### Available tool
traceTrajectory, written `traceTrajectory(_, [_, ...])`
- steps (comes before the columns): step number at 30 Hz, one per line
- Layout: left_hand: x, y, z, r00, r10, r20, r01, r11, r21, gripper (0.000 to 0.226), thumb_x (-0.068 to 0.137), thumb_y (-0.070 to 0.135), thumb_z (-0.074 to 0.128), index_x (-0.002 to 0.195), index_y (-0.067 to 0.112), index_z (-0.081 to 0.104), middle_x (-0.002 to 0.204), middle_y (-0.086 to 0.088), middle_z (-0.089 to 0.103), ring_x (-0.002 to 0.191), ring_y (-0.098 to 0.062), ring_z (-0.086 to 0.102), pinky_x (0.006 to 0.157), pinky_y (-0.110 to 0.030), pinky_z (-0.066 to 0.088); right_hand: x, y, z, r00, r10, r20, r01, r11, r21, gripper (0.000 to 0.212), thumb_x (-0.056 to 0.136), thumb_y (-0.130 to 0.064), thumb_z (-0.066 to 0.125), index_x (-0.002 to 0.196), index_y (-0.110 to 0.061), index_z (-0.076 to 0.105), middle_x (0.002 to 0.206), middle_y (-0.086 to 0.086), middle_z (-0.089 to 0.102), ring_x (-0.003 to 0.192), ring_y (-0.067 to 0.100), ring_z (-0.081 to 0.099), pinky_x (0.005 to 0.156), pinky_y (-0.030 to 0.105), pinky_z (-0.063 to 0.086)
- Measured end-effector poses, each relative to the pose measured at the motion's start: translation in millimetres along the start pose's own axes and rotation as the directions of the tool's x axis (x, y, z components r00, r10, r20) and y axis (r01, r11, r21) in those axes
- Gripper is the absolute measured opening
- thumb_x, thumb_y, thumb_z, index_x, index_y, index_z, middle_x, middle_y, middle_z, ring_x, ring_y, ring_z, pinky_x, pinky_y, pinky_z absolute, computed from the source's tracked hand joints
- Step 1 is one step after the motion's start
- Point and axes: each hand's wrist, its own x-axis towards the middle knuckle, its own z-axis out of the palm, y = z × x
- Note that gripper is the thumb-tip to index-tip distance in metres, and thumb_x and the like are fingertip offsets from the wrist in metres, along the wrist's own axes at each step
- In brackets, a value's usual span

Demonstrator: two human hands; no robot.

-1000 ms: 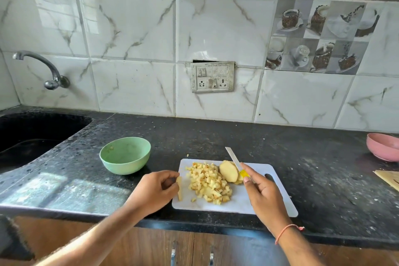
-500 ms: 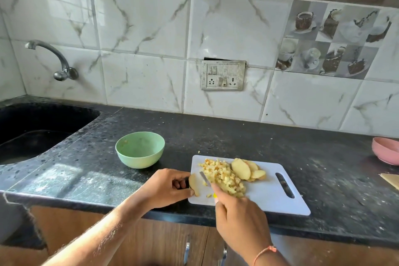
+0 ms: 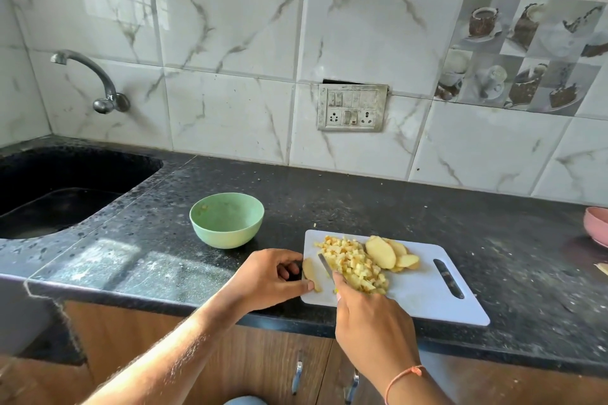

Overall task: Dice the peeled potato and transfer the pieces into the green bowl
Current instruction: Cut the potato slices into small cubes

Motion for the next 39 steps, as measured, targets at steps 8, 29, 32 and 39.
traceTrajectory(8, [8,-3,3,0.993,-0.111,-0.029,0.110,0.994,-0.028,0.032,0.076,0.041,0.094,0.105,0.034,0.082,0.088,0.015,0.076,0.068,0.006,0.062,0.065,-0.011,0.050,6,-15,0,0.999,-0.031,0.018,0.031,0.999,0.017,0.047,0.104,-0.033,0.036,0.150,-0.034,0.046,0.093,-0.005,0.073,0.083,0.017,0.067,0.067,0.034,0.056])
traceTrajectory(29, [21,-10,4,0.980,-0.195,0.025,0.197,0.978,-0.069,0.038,0.071,0.039,0.098,0.106,0.031,0.084,0.084,0.020,0.078,0.071,0.005,0.067,0.073,-0.018,0.056,2,-10,-12,0.982,-0.109,0.152,0.121,0.990,-0.072,0.055,0.103,-0.020,0.043,0.156,-0.032,0.039,0.105,-0.001,0.072,0.096,0.022,0.067,0.074,0.037,0.055])
traceTrajectory(32, [21,-11,5,0.978,-0.210,0.014,0.210,0.976,-0.059,0.040,0.070,0.042,0.098,0.106,0.034,0.084,0.085,0.021,0.078,0.077,-0.002,0.072,0.077,-0.022,0.060,-12,-5,-19,0.975,-0.116,0.191,0.130,0.989,-0.065,0.057,0.102,-0.022,0.042,0.158,-0.033,0.034,0.107,0.001,0.071,0.096,0.024,0.067,0.077,0.039,0.056])
traceTrajectory(39, [18,-6,4,0.974,-0.228,0.010,0.228,0.970,-0.079,0.036,0.071,0.041,0.097,0.104,0.037,0.082,0.086,0.021,0.077,0.082,-0.008,0.073,0.077,-0.022,0.060,-41,4,-42,0.967,-0.116,0.226,0.128,0.991,-0.038,0.055,0.106,-0.026,0.035,0.159,-0.035,0.023,0.095,0.002,0.067,0.086,0.025,0.063,0.068,0.036,0.044])
